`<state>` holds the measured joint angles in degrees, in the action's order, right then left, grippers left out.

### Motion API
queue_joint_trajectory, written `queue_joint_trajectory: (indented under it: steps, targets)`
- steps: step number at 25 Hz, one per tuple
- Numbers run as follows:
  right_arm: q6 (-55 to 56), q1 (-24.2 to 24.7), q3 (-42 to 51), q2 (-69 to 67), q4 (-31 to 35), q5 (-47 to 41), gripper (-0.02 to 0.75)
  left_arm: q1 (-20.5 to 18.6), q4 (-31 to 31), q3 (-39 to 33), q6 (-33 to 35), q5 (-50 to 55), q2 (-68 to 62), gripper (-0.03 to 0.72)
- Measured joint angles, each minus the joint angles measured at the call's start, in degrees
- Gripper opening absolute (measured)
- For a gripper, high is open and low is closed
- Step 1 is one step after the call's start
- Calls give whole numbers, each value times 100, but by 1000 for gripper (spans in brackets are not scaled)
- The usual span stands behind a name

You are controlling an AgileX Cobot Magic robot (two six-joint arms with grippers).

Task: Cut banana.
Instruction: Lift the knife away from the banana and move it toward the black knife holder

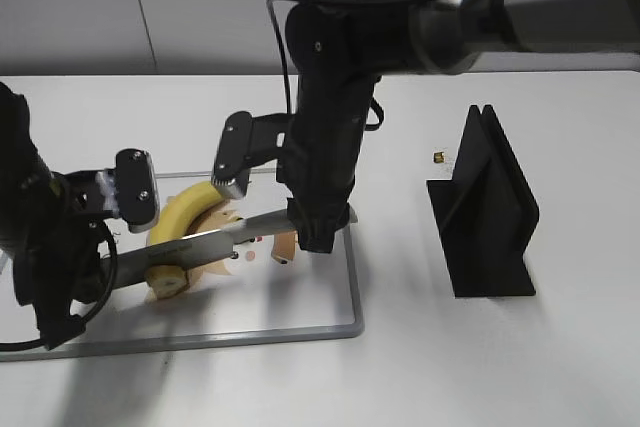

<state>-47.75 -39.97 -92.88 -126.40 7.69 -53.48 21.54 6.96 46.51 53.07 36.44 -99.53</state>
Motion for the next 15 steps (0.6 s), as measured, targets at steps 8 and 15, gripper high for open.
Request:
queue_joint_trajectory:
  steps: [8, 15]
  targets:
    - [-5, -5, -63, 688, -23, -165, 237, 0, -74, 0, -12, 297, 1189, -7]
    - [-5, -5, -80, 1027, -58, -171, 237, 5, -168, 0, -12, 265, 1744, -7]
